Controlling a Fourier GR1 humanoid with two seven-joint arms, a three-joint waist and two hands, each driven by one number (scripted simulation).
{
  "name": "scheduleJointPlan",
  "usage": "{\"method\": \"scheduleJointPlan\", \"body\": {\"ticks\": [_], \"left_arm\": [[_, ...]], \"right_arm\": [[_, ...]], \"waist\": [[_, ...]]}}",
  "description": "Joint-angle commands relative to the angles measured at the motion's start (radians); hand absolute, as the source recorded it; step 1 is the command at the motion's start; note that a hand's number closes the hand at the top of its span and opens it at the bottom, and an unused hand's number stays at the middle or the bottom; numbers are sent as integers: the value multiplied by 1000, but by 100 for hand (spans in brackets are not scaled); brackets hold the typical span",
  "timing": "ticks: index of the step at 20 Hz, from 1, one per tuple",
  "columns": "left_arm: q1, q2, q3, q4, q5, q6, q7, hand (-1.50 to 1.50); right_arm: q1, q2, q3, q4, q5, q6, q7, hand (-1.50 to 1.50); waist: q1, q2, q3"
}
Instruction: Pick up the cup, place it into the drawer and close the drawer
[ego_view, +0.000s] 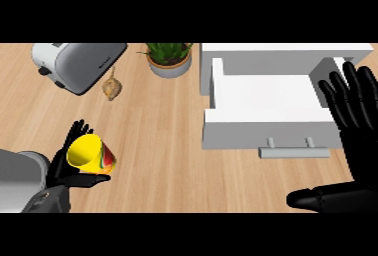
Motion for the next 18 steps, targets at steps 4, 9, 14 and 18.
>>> {"method": "scheduleJointPlan", "body": {"ticks": [4,9,14,18], "left_arm": [[12,-29,-19,8,29,-177,-54,-150],[2,-7,-28,31,38,-267,-84,150],[1,-27,-35,-5,44,-238,-135,150],[-39,-75,-38,-74,48,-107,-137,150]], "right_arm": [[47,1,7,-2,8,23,-48,-150],[-5,10,13,14,24,-12,-6,-150],[47,34,53,-31,55,-15,-32,-150],[33,28,59,-24,66,-14,-22,-150]], "waist": [[0,-1,0],[-3,2,-1],[-5,1,-1],[1,-2,0]]}}
